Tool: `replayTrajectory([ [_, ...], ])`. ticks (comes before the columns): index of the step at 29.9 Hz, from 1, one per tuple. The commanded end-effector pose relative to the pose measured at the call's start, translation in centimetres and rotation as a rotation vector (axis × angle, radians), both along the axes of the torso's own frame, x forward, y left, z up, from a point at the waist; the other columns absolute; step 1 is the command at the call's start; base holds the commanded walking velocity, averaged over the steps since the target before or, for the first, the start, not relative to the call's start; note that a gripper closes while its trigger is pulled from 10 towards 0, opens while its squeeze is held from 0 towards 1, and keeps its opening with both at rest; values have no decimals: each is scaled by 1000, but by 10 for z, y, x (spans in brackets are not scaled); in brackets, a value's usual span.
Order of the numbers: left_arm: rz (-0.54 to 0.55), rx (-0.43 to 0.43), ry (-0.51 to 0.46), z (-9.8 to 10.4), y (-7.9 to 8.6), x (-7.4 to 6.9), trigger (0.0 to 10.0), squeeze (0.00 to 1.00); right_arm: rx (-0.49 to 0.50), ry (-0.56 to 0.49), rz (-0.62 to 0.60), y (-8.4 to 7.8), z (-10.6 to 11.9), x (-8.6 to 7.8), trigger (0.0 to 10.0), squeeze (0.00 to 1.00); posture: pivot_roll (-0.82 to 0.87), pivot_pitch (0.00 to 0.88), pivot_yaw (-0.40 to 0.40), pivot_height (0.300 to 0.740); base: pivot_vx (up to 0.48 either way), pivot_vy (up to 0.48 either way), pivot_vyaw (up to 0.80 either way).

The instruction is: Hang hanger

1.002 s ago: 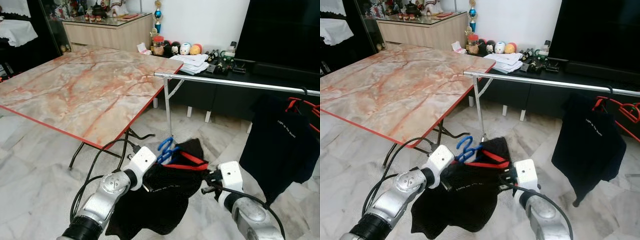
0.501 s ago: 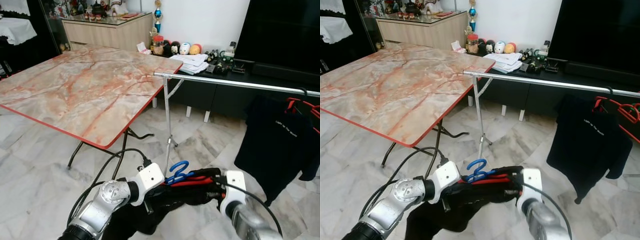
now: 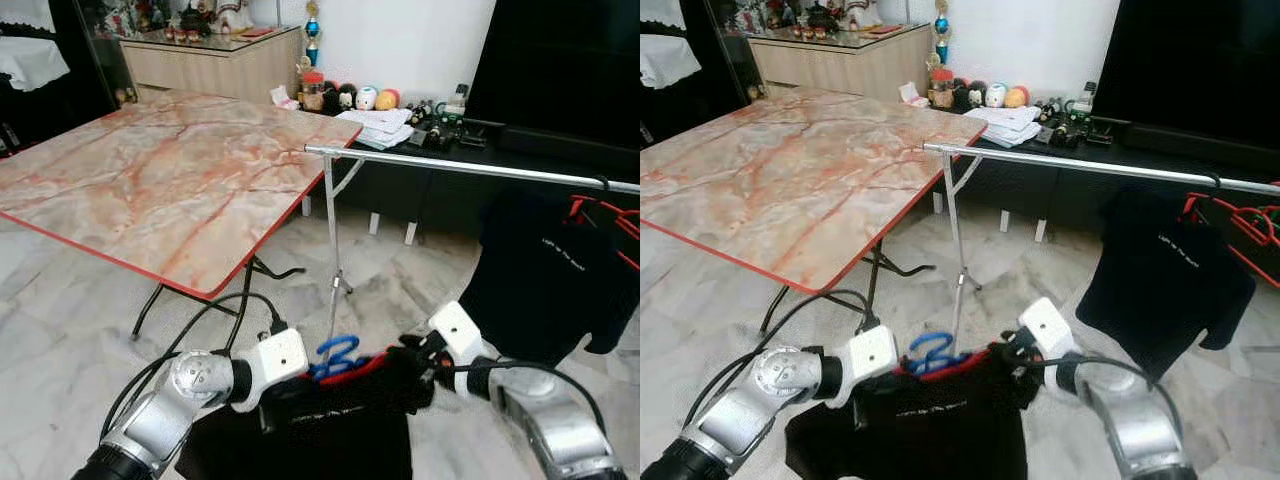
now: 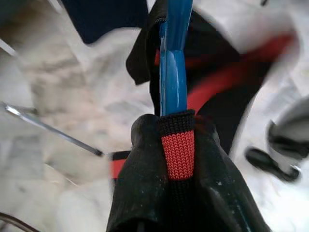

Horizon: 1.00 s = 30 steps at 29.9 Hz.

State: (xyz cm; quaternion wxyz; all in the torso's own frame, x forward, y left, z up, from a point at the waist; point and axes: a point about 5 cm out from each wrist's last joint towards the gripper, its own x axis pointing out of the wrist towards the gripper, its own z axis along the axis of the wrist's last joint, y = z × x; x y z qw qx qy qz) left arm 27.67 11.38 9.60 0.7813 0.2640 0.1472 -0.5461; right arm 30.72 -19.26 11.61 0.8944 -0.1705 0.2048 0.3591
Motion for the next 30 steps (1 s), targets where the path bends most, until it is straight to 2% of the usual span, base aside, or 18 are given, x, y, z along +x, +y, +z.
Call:
replayTrajectory([
  [1,-6,50,11,1,8,-3,0,0,-51,54,49,-8,-11,-7,10000,1000,109,0,11,740,0,0,0],
  [3,-14,55,16,1,9,-4,0,0,-59,76,77,-11,-13,-11,10000,1000,109,0,11,740,0,0,0],
  [8,-9,66,3,-1,12,-4,0,0,-186,149,118,-26,-32,-22,10000,1000,104,0,13,740,0,0,0],
  [9,-5,50,10,1,12,-4,0,0,-195,150,115,-27,-34,-22,10000,875,101,0,15,740,0,0,0],
  [10,-2,38,15,1,12,-4,0,0,-200,151,114,-28,-36,-23,10000,875,100,0,15,740,0,0,0],
  [11,4,15,25,4,13,-3,0,0,-197,142,109,-29,-38,-23,10000,0,99,0,16,740,0,0,0],
  [12,8,0,32,6,14,-3,0,0,-195,136,104,-30,-39,-23,10000,0,100,0,16,740,0,0,0],
  [13,3,-21,55,12,18,-4,0,0,-150,134,114,-30,-42,-25,10000,0,105,0,17,740,0,0,0],
  [17,-29,-59,105,21,27,-8,0,0,-49,156,209,-24,-45,-37,10000,0,106,0,21,740,0,0,0],
  [21,-20,-27,112,24,41,-6,0,0,-73,204,194,-29,-55,-41,10000,0,101,0,24,740,0,0,0],
  [23,-20,-9,138,25,50,-7,0,0,-24,225,218,-28,-58,-45,10000,0,100,0,26,740,0,0,0],
  [26,-26,-10,145,28,51,-8,0,0,1,240,234,-29,-59,-48,10000,0,100,0,25,740,0,0,0],
  [30,-45,-24,155,33,51,-10,0,0,-18,253,233,-34,-65,-51,10000,0,101,0,22,740,0,0,0],
])
